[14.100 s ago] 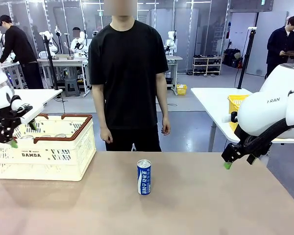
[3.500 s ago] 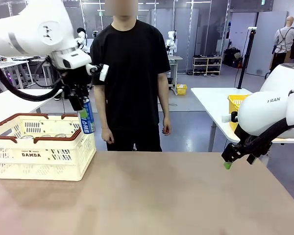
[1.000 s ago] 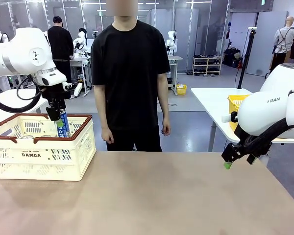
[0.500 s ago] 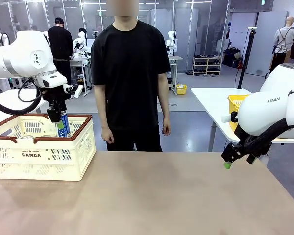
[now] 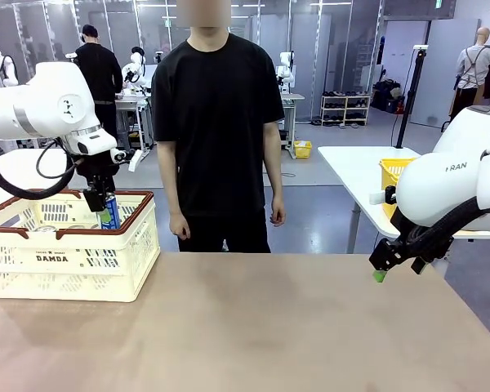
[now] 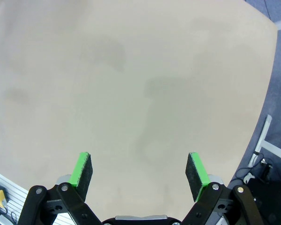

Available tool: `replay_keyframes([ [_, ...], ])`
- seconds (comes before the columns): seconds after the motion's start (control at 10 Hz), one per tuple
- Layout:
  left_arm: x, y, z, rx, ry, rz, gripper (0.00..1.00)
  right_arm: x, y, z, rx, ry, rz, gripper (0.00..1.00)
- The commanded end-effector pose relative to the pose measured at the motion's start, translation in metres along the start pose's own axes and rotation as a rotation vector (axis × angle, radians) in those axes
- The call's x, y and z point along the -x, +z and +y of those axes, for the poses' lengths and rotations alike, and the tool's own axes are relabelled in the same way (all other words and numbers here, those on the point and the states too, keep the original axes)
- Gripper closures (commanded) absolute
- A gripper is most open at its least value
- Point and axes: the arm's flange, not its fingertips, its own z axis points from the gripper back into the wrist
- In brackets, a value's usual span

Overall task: Place the drinks into the Shopping basket.
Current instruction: Pick up one drink and place it into the Shopping basket.

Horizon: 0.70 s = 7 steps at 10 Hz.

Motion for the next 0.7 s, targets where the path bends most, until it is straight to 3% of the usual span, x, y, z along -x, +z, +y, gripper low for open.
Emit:
replay_keyframes([
  [0.0,-0.001,-0.007,-0.002,-0.032,-0.019,-0.024,0.41,0.0,0.0,-0.001,-0.009,0.014,-0.003,0.0],
  [0.6,-0.004,-0.036,-0.001,-0.017,-0.031,-0.018,0.41,0.0,0.0,-0.001,-0.009,0.014,-0.003,0.0],
])
